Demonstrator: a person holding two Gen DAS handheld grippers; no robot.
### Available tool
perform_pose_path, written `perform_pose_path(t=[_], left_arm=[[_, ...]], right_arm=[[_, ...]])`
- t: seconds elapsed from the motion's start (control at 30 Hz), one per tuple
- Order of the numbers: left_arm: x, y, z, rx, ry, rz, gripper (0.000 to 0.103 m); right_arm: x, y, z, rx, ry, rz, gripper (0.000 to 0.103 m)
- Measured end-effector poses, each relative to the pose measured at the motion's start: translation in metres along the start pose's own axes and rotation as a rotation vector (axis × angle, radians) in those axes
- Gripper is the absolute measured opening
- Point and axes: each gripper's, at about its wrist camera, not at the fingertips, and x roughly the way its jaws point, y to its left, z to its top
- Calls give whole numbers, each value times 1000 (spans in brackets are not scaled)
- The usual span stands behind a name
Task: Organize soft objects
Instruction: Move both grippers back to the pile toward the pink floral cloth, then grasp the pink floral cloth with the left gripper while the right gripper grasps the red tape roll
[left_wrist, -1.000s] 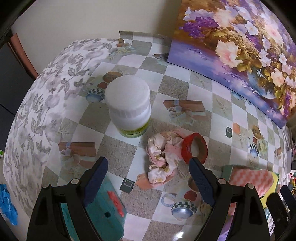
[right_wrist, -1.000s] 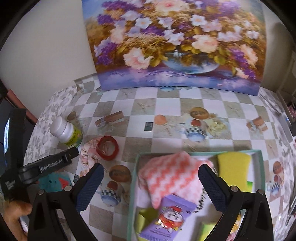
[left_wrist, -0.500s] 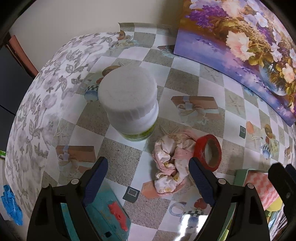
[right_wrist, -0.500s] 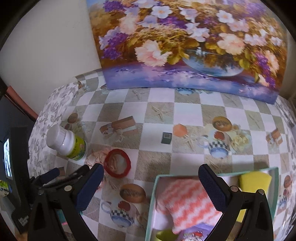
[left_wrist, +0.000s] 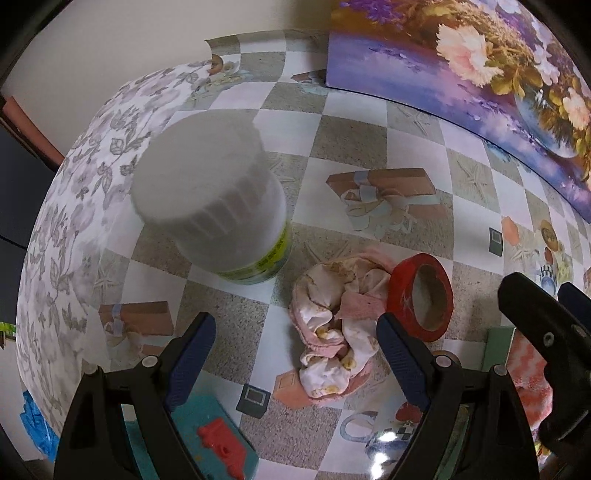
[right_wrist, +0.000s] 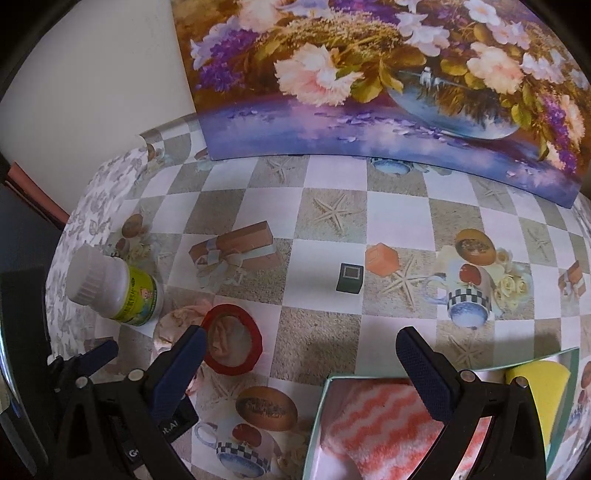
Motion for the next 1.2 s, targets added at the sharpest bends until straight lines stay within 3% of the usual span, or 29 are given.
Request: perform_pose_path(t=[0.17, 0.43, 0.53, 0.87, 1.2], left_arm=[[5, -4, 2, 13, -11, 10, 87], [13, -13, 2, 28, -1, -80, 35], [14, -12, 3, 20, -3, -99, 20], [11, 8, 8, -70, -34, -79, 13], [10, 34, 4, -224, -27, -171, 12]], right_arm=[[9, 1, 1, -1, 12, 4, 103], [18, 6, 1, -9, 20, 21, 103], [20, 9, 1, -14, 21, 32, 103], [18, 7, 2, 6, -5, 54, 103], [16, 12, 0, -19, -21, 123, 103]])
